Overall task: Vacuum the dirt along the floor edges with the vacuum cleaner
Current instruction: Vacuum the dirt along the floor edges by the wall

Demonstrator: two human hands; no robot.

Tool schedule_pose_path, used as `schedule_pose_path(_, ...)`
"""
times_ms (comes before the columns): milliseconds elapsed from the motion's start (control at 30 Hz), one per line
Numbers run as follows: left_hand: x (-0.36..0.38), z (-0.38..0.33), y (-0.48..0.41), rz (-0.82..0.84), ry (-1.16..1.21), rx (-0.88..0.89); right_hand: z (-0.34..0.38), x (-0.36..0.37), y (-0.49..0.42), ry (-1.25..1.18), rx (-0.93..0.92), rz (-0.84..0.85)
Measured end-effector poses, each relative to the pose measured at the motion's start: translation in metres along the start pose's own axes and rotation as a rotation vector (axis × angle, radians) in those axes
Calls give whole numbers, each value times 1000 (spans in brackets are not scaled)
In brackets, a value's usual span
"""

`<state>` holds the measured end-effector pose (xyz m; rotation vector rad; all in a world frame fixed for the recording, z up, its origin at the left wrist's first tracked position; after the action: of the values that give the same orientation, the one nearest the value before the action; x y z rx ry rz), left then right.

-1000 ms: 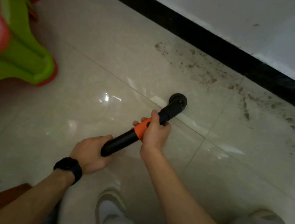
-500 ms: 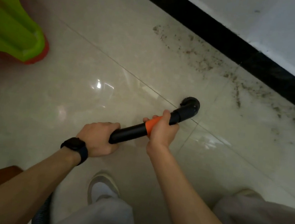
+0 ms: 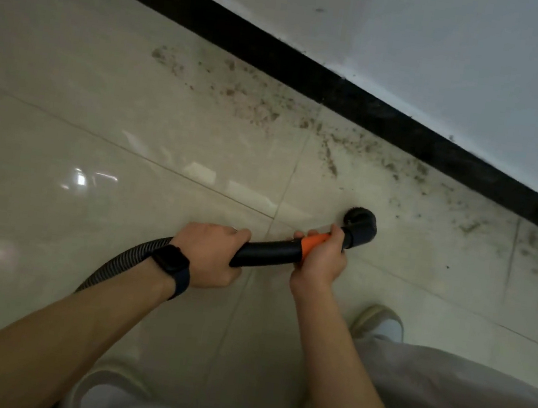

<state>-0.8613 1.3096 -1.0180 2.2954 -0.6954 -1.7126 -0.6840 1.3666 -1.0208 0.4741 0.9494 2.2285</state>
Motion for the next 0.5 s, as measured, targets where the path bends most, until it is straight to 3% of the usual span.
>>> schedule_pose_path(233, -2, -14, -20, -74, 23, -23, 22, 13, -19, 41, 13, 64)
schedule_pose_path(500, 8, 41, 29, -90, 75, -215, -29, 47, 7, 165, 74, 189)
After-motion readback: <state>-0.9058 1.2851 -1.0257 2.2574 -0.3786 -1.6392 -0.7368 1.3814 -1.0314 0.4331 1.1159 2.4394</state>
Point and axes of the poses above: each hand's wrist, its own y-axis away from the middle knuckle, its own x-axis out of the palm, z = x × y, the point moved 4 cm from there along -y, towards the middle knuckle, and after that the axes turned 9 degrees about -y, right-handed, at the moved point
